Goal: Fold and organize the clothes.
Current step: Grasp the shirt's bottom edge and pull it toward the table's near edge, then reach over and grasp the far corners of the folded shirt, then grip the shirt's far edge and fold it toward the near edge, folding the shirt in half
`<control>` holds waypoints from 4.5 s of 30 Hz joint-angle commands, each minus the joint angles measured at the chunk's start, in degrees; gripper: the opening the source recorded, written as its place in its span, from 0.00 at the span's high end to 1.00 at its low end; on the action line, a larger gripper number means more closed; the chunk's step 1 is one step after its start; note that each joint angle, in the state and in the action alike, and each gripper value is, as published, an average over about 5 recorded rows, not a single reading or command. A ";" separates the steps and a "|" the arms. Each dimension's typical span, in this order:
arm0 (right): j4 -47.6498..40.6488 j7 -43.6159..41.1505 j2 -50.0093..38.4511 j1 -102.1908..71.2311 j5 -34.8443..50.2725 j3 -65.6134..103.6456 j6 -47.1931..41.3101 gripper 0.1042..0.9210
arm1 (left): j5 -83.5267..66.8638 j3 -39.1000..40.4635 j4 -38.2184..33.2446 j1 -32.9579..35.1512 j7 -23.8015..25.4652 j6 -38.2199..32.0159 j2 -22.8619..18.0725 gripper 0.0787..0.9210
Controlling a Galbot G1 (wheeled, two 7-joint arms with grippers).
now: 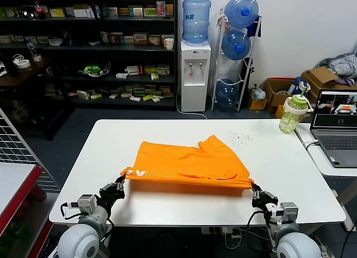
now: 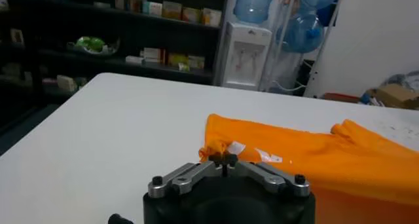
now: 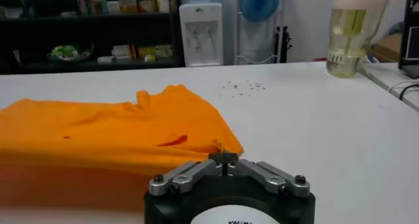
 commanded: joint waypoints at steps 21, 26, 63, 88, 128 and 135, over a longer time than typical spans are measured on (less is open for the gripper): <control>5.59 1.17 -5.96 1.76 5.42 1.71 -2.93 0.51 | -0.47 -8.34 -4.80 13.02 3.34 1.03 2.36 0.55; -9.36 2.98 -4.36 27.12 9.71 -7.41 -4.12 0.33 | -2.56 -3.33 3.32 -4.66 4.71 -0.45 4.02 0.38; -50.23 -1.83 9.58 55.90 8.17 -26.90 -13.10 0.26 | -3.54 23.41 46.19 -44.91 10.17 8.31 -9.34 0.19; -40.89 -3.18 6.60 51.99 10.16 -25.33 -6.15 0.98 | -2.69 22.66 40.86 -42.79 6.45 7.27 -8.19 0.98; 8.49 9.85 -13.83 8.02 26.13 -3.19 -15.21 0.98 | -2.63 11.28 -1.81 -6.30 -0.86 7.02 8.43 0.98; 9.59 9.51 -14.07 4.81 25.28 -1.00 -15.92 0.94 | -2.17 10.48 -2.82 -4.74 -2.63 8.17 8.65 0.94</control>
